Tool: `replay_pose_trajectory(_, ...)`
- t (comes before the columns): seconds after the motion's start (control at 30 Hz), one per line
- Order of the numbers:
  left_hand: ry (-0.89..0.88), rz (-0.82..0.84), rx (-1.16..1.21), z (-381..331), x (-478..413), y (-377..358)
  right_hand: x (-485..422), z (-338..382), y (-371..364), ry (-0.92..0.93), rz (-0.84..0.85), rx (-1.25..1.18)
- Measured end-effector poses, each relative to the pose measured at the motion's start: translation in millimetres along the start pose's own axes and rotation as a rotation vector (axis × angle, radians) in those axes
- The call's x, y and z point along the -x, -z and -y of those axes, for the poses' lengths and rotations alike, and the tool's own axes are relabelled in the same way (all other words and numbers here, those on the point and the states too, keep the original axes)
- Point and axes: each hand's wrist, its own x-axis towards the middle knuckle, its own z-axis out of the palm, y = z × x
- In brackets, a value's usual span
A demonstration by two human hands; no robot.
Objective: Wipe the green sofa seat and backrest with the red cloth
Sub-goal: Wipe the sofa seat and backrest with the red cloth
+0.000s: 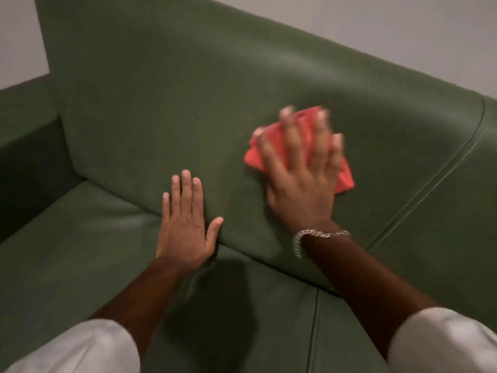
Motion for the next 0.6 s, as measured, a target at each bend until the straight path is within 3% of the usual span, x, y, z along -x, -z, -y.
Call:
replay_pose_trajectory(0.1, 0.133, 0.2, 0.135, -8, 48, -3, 71, -8, 3, 0.476, 0.099, 0.047)
replay_pose_trajectory(0.2, 0.215, 0.35, 0.451, -19, 86, 3, 117, -36, 14, 0.548, 0.324, 0.037)
replay_pose_trajectory(0.3, 0.458, 0.367, 0.876, -50, 108, 31, 104, -25, 40, 0.313, 0.551, -0.201)
replay_pose_trajectory(0.37, 0.738, 0.341, 1.218, -71, 113, 72, 85, 2, 77, -0.001, 0.669, -0.557)
replay_pose_trajectory(0.43, 0.925, 0.354, 1.603, -82, 116, 117, 68, 34, 117, -0.209, 0.685, -0.892)
replay_pose_trajectory(0.5, 1.0, 0.322, 1.894, -76, 116, 169, 48, 65, 159, -0.308, 0.735, -1.098)
replay_pose_trajectory(0.6, 1.035, 0.197, 2.088, -59, 123, 238, 16, 107, 215, -0.468, 0.877, -1.293)
